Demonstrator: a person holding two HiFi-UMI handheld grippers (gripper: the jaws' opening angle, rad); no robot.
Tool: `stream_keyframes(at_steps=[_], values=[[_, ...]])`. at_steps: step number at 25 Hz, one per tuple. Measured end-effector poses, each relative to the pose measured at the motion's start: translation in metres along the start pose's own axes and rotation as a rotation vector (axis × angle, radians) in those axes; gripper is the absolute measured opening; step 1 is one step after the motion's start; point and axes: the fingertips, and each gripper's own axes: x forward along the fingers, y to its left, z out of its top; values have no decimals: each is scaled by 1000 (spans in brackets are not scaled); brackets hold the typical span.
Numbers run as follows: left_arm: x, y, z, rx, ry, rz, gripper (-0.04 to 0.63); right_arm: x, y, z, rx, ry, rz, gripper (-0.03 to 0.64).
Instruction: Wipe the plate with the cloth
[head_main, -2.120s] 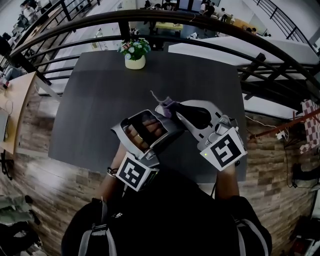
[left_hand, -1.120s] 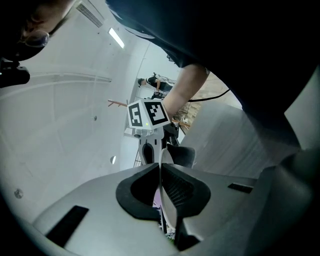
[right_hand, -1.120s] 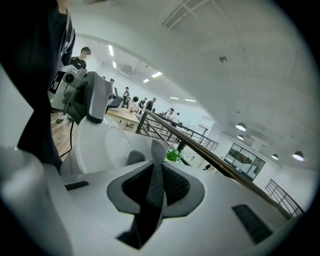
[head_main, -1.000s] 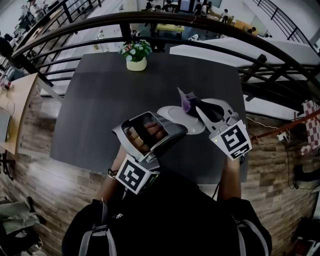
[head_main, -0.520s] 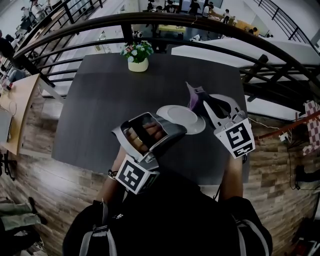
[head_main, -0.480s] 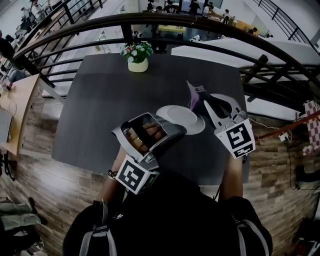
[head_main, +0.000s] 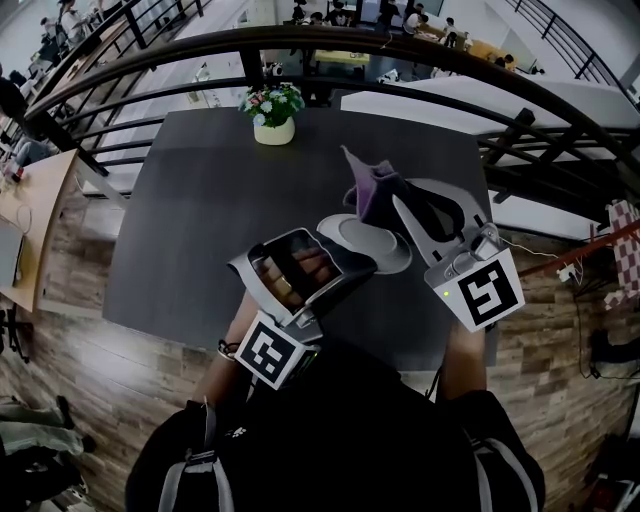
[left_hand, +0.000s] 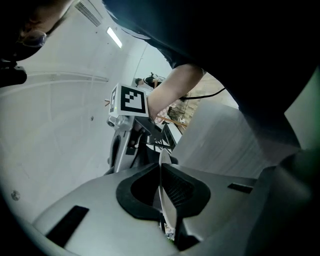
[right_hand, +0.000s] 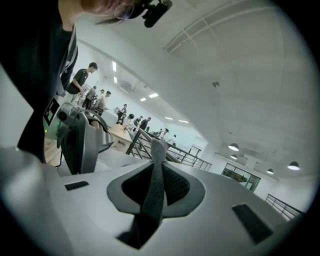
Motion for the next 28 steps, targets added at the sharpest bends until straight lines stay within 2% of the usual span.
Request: stream_keyframes(at_steps=[3,6,9,12,19,28], values=[[1,-2,3,3,-15,-9,21,7,16,9,-8,-25,70,40],[2,-3,5,10,-18,-15,21,12,36,17,18,-44,180,40],[3,-2,7,16,-22,-15,21,20,55,15,-43,-29,278,40],[3,-2,10,18,-34,-12,21,27,67,9,-76,-1,329,40],[2,-2,14,21,-47,-12,21,33,71,-19,-116,123,335,40],[-1,-1,16,22,-45,-9,21,30,56,-51,-42,203,258,40]])
